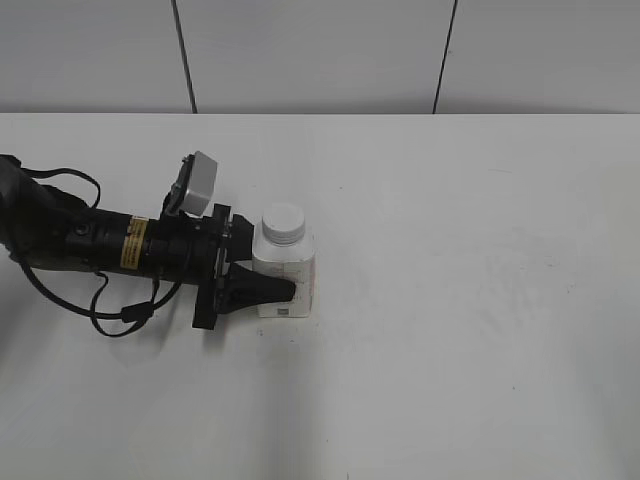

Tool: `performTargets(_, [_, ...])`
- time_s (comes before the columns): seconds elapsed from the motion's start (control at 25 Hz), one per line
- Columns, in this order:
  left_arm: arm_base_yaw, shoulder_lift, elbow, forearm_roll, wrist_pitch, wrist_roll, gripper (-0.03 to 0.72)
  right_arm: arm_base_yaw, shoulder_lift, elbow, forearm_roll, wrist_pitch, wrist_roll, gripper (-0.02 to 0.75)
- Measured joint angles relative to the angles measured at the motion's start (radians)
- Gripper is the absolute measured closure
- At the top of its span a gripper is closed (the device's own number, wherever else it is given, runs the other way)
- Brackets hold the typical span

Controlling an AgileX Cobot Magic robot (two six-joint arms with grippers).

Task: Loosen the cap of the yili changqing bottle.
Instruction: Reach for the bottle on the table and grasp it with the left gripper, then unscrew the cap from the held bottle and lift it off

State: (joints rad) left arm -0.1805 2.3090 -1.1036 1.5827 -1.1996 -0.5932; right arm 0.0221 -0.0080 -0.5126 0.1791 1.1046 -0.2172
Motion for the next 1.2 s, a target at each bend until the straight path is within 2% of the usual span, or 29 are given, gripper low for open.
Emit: performTargets(1.2, [0.0,0.0,0.0,0.005,0.001,0.001,0.29,0.0,0.0,0.0,0.0,0.0,0.0,0.16])
